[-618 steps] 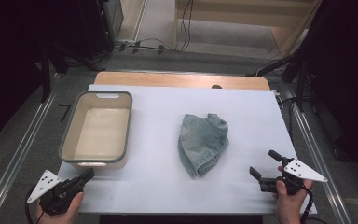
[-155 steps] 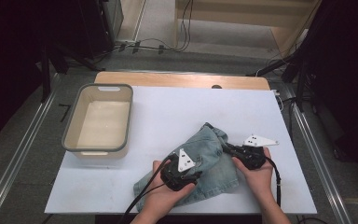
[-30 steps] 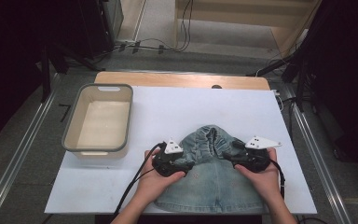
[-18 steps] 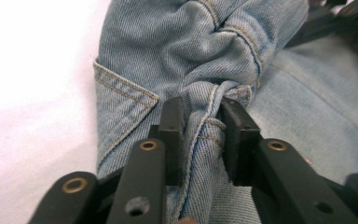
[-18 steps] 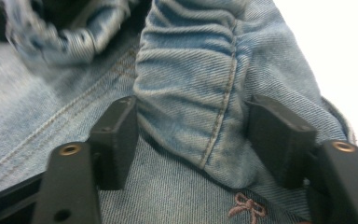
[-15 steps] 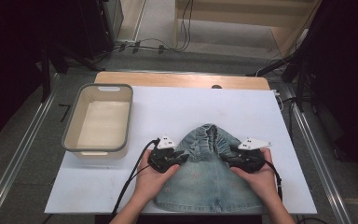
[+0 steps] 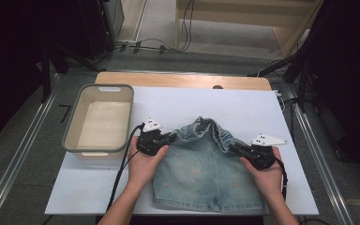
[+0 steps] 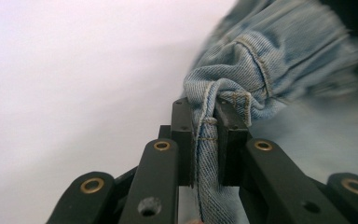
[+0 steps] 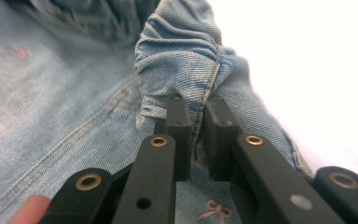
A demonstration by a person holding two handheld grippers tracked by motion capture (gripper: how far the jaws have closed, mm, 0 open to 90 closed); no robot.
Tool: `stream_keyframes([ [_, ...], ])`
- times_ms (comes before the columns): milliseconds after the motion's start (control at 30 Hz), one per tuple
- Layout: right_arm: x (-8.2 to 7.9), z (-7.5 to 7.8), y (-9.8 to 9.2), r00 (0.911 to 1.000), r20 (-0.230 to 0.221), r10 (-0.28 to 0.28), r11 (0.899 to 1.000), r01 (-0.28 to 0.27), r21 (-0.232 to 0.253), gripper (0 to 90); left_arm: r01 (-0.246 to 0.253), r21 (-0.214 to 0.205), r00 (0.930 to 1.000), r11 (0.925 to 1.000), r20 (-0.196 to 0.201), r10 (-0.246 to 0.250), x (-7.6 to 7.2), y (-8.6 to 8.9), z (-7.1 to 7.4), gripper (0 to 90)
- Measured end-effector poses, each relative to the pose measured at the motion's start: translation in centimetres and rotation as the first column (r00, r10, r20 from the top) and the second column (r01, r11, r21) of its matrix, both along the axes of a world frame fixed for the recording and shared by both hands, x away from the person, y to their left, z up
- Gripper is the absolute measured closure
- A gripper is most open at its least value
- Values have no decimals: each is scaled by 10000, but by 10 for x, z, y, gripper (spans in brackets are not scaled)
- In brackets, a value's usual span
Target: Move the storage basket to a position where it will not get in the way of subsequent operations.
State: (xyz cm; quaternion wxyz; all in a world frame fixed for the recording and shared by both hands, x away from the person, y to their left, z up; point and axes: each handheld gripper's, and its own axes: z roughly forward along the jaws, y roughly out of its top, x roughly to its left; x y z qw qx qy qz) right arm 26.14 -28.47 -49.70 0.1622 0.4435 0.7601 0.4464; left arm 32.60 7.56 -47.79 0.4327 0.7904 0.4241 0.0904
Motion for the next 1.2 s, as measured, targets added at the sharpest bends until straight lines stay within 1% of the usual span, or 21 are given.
stream_keyframes([
  [67,1,1,-2,10000,18,-83,9999,82,150,803,-158,264,9999,9995,-25,159,3,-1,-5,786],
  [133,1,1,-2,9999,30,-99,9998,99,163,803,-195,329,9997,9993,-149,200,5,-2,-8,772],
  [167,1,1,-3,10000,29,-90,9998,89,197,803,-238,320,9996,9992,-134,242,5,-1,-7,741],
  [200,2,2,-2,10000,6,-94,9996,94,263,802,-319,336,9995,9989,-44,321,4,-1,-5,677],
  [233,2,2,-2,10000,52,-59,9996,58,286,802,-267,227,9995,9994,167,263,1,0,-1,591],
  [267,2,3,-2,10000,72,-58,9994,55,351,802,-103,67,9996,9999,281,101,0,2,4,524],
  [333,3,5,-2,10000,97,1,9989,-6,460,802,178,-113,9984,9998,531,-172,-5,4,14,432],
  [400,4,7,-2,10000,56,-17,9983,14,581,801,434,-351,9959,9984,810,-405,-9,8,24,422],
  [500,5,8,-2,10000,83,-27,9985,22,541,801,830,-780,9926,9935,952,-754,-12,12,34,419],
  [533,5,8,-1,10000,60,-38,9985,34,543,800,1063,-863,9904,9906,982,-977,-13,11,35,406],
  [567,6,9,-1,9999,101,-15,9986,10,537,800,1293,-817,9881,9882,946,-1214,-14,8,36,388],
  [600,6,10,-1,10000,87,2,9986,-7,523,800,1458,-670,9859,9870,925,-1394,-14,3,35,370],
  [667,7,12,-1,9999,130,-6,9984,-1,557,800,1687,-233,9821,9854,890,-1660,-14,-7,32,301],
  [733,9,14,0,9998,181,6,9984,-16,565,799,1729,169,9816,9848,795,-1737,-10,-17,28,246],
  [767,9,15,0,9998,200,44,9986,-54,528,799,1706,288,9820,9849,775,-1724,-8,-21,26,222],
  [867,12,17,1,9998,177,66,9987,-75,506,799,1584,462,9847,9863,661,-1612,1,-29,22,215],
  [933,15,19,0,9998,164,79,9986,-87,520,797,1367,597,9884,9888,581,-1401,8,-32,20,226],
  [1033,20,24,-2,9997,228,72,9989,-82,452,795,1227,651,9911,9903,440,-1257,18,-34,17,304],
  [1100,25,26,-4,9998,164,56,9991,-63,409,794,1010,873,9936,9910,424,-1050,24,-36,16,399],
  [1167,31,26,-5,10000,94,26,9993,-30,382,793,826,844,9959,9930,303,-854,32,-35,16,476],
  [1200,34,25,-6,10000,72,44,9996,-46,288,793,697,877,9971,9937,253,-721,35,-35,15,508],
])
